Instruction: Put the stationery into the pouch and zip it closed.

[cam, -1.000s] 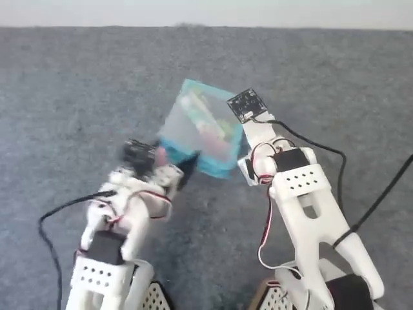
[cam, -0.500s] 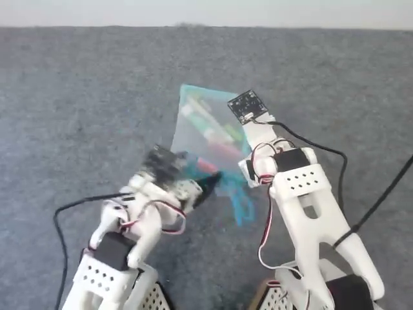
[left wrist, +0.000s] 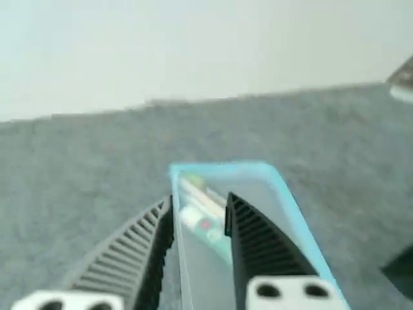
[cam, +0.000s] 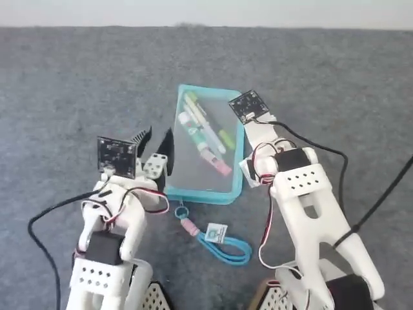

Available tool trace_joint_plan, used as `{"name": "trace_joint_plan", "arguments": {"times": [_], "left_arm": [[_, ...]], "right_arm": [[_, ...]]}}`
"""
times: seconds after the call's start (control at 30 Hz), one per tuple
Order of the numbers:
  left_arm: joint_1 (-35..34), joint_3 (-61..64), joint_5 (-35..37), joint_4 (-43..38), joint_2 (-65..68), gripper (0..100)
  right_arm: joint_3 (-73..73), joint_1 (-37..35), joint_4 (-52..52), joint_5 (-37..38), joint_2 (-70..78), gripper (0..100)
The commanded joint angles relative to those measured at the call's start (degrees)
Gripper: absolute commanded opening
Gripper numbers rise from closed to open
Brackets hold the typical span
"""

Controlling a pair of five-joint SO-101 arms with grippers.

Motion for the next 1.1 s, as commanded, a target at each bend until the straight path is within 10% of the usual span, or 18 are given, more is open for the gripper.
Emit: {"name": "trace_joint_plan", "arguments": {"times": [0.0, 0.47, 0.7, 1.07], "left_arm": [[-0.88, 4.97, 1.23, -11.60, -0.35, 11], [-0.70, 8.92, 1.14, -16.88, -0.79, 11], [-1.23, 19.47, 1.05, -32.18, -0.26, 11], [-9.32, 19.03, 1.05, -22.07, -0.44, 11]], "right_arm": [[-3.08, -0.22, -1.89, -3.52, -1.63, 0.6], [18.55, 0.13, -19.38, -5.54, -23.34, 0.6], [23.56, 0.31, -20.53, -5.10, -25.80, 0.6], [29.63, 0.31, -20.53, -5.10, -25.98, 0.6]]}}
